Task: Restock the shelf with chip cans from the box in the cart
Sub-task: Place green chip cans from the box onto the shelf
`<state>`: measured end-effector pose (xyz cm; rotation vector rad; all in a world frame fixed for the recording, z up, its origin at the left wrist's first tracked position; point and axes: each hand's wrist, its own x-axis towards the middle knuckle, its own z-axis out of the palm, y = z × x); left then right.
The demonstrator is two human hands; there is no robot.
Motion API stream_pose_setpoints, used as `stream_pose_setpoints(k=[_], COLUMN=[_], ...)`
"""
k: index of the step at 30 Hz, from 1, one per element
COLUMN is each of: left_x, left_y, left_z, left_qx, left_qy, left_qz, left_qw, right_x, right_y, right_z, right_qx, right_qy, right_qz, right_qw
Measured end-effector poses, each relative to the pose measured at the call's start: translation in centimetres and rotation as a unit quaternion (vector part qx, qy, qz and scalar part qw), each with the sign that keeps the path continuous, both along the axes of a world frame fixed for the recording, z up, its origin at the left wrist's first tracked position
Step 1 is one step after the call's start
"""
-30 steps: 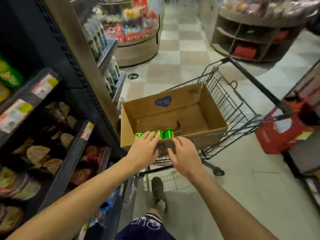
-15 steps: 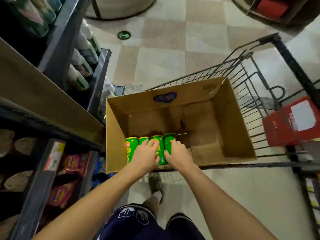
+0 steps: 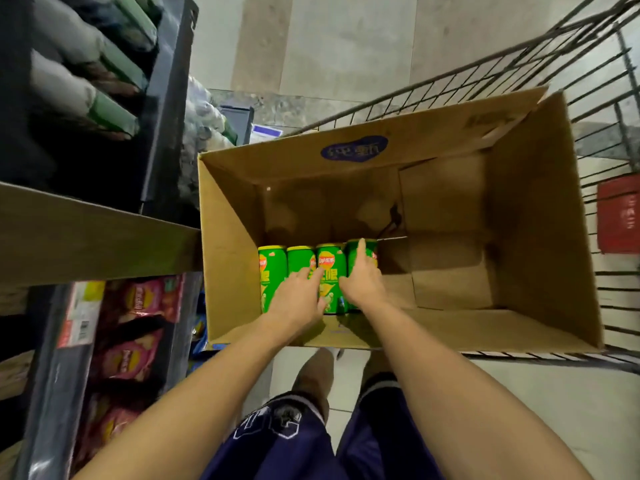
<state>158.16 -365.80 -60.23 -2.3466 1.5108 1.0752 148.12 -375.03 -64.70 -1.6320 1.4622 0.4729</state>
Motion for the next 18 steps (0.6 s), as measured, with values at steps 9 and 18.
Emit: stream_pose_setpoints(k=[9,18], left_x=[-0.5,-1.4], left_y=[-1.2,-4.2], left_z=[-2.7,-6.0], left_qx=[0.036,0.044], left_qy=[0.094,0.102], left_qz=[0.141,0.224], left_qw=[0.985,0.968], right_x=[-0.2,-2.1], right_y=[-2.9,-4.0], right_z=[-3.9,-5.4], right_qx=[0.047,0.031], right_qy=[0.037,0.009], right_qz=[-0.058,-0.031], right_qw=[0.997,0.999])
